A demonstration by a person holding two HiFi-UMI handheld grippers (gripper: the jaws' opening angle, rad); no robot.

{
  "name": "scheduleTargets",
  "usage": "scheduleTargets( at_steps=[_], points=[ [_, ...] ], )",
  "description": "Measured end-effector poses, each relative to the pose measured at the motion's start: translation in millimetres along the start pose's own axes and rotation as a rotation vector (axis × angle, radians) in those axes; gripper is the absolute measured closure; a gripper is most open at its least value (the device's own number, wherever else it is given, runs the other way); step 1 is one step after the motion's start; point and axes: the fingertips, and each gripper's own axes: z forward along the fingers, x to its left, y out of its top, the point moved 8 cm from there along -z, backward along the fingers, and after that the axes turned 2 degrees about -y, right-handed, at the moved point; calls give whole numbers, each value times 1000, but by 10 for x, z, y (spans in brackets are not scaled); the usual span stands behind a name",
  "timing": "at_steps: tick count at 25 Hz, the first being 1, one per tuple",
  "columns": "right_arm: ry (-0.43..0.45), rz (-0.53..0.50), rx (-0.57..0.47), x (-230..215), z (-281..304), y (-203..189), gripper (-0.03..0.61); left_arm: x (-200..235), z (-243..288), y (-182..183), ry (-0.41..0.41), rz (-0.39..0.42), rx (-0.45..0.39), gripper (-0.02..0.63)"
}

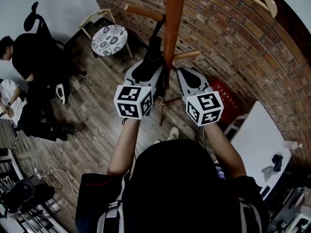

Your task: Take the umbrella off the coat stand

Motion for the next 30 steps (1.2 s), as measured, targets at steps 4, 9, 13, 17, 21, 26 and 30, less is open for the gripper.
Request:
scheduleTargets(
  at_steps=[4,9,13,17,21,26,30],
  points=[
    [8,-1,0,30,14,-1,551,0,-20,28,-2,-19,-13,393],
    [17,-6,-3,63,43,14,551,4,-31,41,-2,-20,-13,393],
    [26,-10,-10,94,60,47,551,6,-63,74,-3,-20,-23,393],
    [40,-15,-12,137,86,84,551,10,-107,122,-10,-23,-34,393],
    [44,-20,-17,163,93,116,551,14,-139,176,-11,-18,-43,393],
    [46,-20,-25,174,103,146,551,20,-160,214,-12,-19,-53,393],
    [50,-23,-34,199,104,175,551,25,-191,234,-10,-21,-59,393]
  ],
)
